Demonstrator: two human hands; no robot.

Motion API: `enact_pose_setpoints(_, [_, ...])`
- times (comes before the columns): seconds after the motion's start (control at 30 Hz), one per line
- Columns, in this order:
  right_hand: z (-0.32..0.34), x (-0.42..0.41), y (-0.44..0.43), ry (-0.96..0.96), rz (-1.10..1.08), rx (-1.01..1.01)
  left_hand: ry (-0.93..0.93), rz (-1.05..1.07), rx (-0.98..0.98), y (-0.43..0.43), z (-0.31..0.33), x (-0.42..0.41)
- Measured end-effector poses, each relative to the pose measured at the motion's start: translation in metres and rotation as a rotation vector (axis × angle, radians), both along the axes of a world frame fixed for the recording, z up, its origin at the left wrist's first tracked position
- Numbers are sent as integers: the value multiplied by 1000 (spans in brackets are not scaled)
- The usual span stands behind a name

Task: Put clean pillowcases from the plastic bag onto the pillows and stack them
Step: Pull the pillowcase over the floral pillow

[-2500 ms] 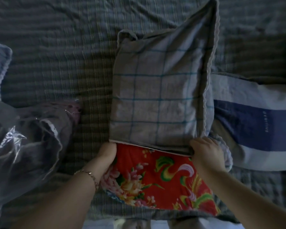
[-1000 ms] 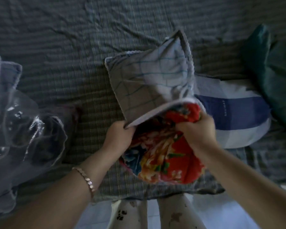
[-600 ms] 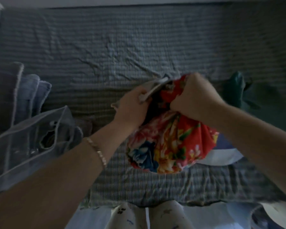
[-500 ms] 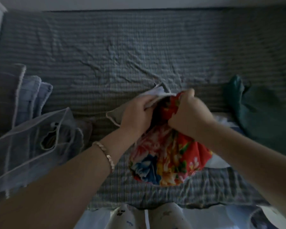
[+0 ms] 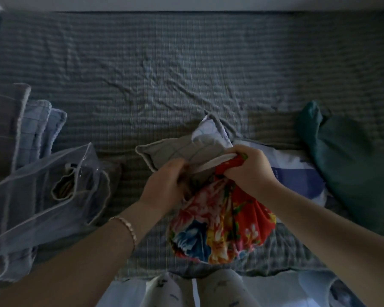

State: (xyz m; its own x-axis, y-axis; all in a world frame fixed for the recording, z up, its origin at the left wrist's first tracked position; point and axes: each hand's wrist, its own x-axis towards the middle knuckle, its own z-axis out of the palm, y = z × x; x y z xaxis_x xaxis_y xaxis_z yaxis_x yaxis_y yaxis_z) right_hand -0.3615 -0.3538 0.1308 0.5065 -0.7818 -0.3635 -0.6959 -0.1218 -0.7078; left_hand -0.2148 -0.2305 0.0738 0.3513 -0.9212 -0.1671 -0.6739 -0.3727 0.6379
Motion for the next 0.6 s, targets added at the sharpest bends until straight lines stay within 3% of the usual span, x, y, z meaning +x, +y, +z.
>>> enact_pose_setpoints(0.07, [13,-5,-2,-42,-1,-31,-118,4,218,4,-14,11])
enact_pose_setpoints(0.13, [28,-7,-3,-77,12,-33,-158,34,296,-4,-22,10])
enact_pose_setpoints(0.27, [48,-8,-11,-200,-134,-20,486,182,127,-15,-13,-16])
enact_pose_setpoints(0.33, [52,-11,-15,-194,-143,-33,615,115,107,-6,-12,-25])
enact_pose_setpoints(0.47, [50,-20,-5,-125,-40,-45,333,25,138,-11,-31,-27])
enact_pose_setpoints(0.6, [45,-34,-13,-113,-140,-65,285,-28,13,-12,-31,-28])
